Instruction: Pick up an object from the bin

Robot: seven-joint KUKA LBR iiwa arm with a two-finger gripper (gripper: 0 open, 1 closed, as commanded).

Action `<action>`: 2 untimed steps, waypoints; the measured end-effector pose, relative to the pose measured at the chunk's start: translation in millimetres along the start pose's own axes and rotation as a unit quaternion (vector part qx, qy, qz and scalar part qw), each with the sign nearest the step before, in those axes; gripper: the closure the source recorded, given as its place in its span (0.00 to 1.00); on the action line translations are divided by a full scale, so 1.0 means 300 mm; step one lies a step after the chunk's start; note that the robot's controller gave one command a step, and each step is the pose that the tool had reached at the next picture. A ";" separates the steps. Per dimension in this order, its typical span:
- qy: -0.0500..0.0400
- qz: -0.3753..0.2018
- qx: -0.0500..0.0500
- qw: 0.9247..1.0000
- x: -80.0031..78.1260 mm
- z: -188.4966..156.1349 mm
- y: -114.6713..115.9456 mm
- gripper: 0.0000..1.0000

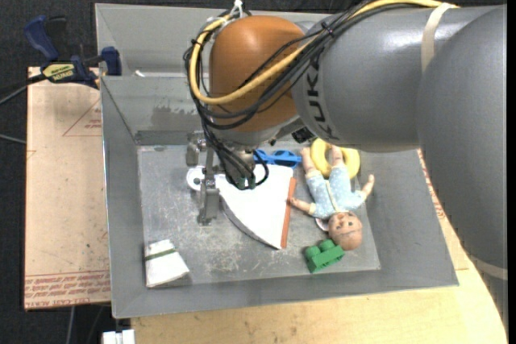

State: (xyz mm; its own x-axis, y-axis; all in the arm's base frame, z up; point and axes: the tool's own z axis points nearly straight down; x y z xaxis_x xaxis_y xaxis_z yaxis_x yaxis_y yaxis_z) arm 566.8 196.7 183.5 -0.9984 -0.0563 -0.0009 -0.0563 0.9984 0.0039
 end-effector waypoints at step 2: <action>0.000 -0.090 -0.001 0.996 -0.120 0.346 -0.232 1.00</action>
Offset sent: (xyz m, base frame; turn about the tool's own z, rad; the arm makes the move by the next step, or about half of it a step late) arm 0.0396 -0.0674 -0.1035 -0.1833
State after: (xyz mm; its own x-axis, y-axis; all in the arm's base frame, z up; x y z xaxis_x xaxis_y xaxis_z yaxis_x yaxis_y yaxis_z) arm 606.6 129.7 79.4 -0.9721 -0.2347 -0.0026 -0.2347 0.9721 0.0053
